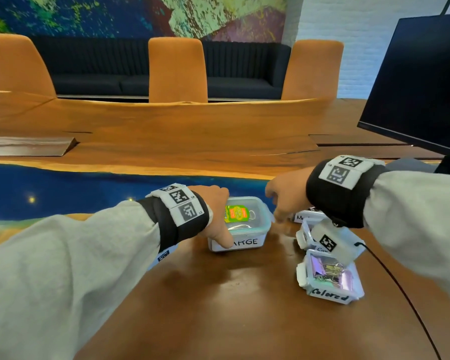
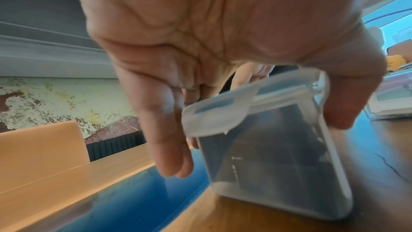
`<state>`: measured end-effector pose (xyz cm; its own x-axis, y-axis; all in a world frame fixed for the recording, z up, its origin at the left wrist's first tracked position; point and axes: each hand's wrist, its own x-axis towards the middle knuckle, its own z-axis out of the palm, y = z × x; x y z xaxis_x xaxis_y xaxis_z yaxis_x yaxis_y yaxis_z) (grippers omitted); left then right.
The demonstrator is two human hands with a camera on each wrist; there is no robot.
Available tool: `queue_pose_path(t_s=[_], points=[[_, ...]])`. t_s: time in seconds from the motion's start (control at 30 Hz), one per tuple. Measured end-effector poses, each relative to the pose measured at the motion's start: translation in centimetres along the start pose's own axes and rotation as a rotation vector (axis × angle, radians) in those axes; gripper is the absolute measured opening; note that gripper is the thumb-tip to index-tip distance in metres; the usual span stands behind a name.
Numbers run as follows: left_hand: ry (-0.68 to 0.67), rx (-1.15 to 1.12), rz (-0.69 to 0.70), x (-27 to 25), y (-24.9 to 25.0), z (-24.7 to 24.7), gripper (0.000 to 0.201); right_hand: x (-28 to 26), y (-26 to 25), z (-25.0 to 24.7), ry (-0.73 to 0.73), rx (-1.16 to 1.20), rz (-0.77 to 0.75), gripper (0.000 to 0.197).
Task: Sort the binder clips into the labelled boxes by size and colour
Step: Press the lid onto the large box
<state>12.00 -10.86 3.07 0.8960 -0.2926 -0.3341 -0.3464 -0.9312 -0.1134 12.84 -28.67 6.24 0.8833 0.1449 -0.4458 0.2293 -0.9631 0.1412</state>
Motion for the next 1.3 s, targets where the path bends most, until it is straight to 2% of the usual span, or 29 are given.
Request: queue_pose_path(t_s=[0.1, 0.17, 0.27, 0.33, 0.4, 0.5, 0.57, 0.7, 0.77, 0.9, 0.97, 1.07, 1.13, 1.23, 1.27, 1.3], points=[[0.039, 0.106, -0.007, 0.1, 0.8, -0.2, 0.084, 0.2, 0.3, 1.0, 0.025, 0.274, 0.087, 0.027], [0.066, 0.135, 0.013, 0.4, 1.0, -0.4, 0.092, 0.3, 0.0, 1.9, 0.027, 0.492, 0.116, 0.025], [0.073, 0.125, 0.052, 0.8, 0.9, -0.5, 0.111, 0.2, -0.3, 2.4, 0.024, 0.597, 0.136, 0.026], [0.069, 0.092, 0.064, 0.9, 0.9, -0.6, 0.109, 0.3, -0.3, 2.2, 0.020, 0.579, 0.143, 0.030], [0.067, 0.074, 0.062, 1.0, 1.0, -0.5, 0.095, 0.4, -0.4, 1.8, 0.027, 0.453, 0.114, 0.040], [0.079, 0.079, 0.060, 1.2, 1.1, -0.3, 0.083, 0.7, -0.8, 0.8, 0.068, 0.264, -0.054, 0.066], [0.071, 0.087, 0.061, 1.4, 1.1, -0.4, 0.077, 1.1, -1.2, -0.1, 0.024, 0.193, -0.127, 0.062], [0.009, 0.099, 0.047, 2.0, 1.2, -1.0, 0.070, 2.1, -2.3, -1.2, -0.038, 0.009, -0.136, 0.057], [-0.007, 0.088, 0.038, 2.3, 1.3, -1.2, 0.069, 2.1, -2.6, -1.4, -0.064, -0.054, -0.134, 0.056], [-0.026, 0.069, 0.037, 2.6, 1.3, -1.4, 0.074, 1.8, -2.8, -1.4, -0.159, 0.087, -0.138, 0.072], [-0.052, 0.073, 0.043, 2.8, 1.2, -1.5, 0.076, 1.9, -3.4, -1.0, -0.116, 0.026, -0.131, 0.083], [-0.056, 0.057, 0.072, 2.8, 1.0, -1.4, 0.083, 2.1, -4.1, -0.4, -0.065, -0.007, -0.111, 0.082], [-0.066, -0.043, 0.105, 2.5, 0.0, -1.6, 0.092, 1.9, -4.2, -0.4, -0.069, -0.001, -0.103, 0.078], [-0.104, -0.409, 0.045, 2.0, -3.4, -1.7, 0.103, 1.6, -4.3, -0.8, -0.050, -0.033, -0.093, 0.070], [-0.106, -0.574, -0.018, 1.9, -4.8, -1.5, 0.097, 1.5, -4.3, -0.7, -0.044, -0.028, -0.091, 0.069], [-0.121, -0.734, -0.079, 1.8, -5.8, -1.2, 0.079, 1.5, -4.3, -0.7, -0.045, -0.014, -0.088, 0.069]])
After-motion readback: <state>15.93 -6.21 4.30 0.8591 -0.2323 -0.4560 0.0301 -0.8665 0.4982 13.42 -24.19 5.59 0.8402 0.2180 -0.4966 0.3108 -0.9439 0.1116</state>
